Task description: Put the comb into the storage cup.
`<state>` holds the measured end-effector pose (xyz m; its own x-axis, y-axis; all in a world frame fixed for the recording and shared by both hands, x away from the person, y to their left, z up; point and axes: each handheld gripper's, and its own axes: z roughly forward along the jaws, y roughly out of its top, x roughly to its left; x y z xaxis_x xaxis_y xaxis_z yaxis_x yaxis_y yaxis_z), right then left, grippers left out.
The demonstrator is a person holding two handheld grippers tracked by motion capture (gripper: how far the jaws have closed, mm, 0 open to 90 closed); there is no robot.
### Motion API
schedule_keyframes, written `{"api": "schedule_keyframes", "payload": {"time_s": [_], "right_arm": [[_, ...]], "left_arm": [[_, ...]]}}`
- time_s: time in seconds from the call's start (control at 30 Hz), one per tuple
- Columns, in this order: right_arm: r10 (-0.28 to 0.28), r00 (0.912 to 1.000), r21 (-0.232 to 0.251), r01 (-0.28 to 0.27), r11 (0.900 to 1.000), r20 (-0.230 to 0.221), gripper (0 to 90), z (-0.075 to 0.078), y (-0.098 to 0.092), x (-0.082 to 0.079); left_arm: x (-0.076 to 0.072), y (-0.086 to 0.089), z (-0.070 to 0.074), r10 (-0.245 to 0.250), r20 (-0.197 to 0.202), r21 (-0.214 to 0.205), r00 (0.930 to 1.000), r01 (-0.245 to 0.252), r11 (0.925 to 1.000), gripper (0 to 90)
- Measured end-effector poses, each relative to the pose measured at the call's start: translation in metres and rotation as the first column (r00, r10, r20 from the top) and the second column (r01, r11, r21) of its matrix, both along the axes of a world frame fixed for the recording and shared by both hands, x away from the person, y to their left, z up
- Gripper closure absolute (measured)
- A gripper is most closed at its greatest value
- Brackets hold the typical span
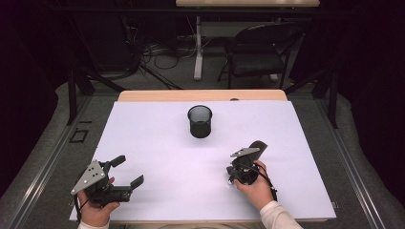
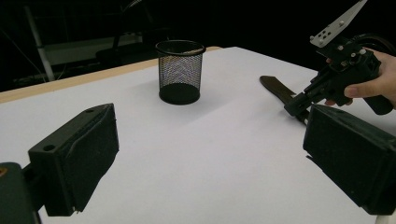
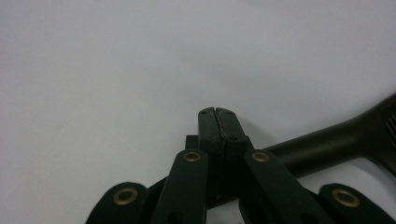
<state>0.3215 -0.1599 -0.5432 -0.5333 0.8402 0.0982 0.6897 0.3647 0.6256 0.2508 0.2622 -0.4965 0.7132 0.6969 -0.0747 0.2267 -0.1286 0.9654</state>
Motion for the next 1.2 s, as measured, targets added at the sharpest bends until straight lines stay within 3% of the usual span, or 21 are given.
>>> {"api": "schedule_keyframes", "payload": {"time_s": [0.7, 1.2], "right_arm": [[-0.034, 0.999, 0.011, 0.035, 0.9993, -0.029, 89.9, -0.002, -0.033, -0.011], [-0.046, 0.9986, 0.026, 0.046, 0.9986, -0.026, 89.2, -0.001, -0.041, -0.011]], "left_arm": [[0.0, 0.0, -0.001, 0.009, -0.001, -0.006, 1.0, -0.009, 0.9999, 5.9], [0.001, 0.0, -0.001, 0.009, -0.003, -0.006, 1.0, -0.009, 0.9999, 5.9]]}}
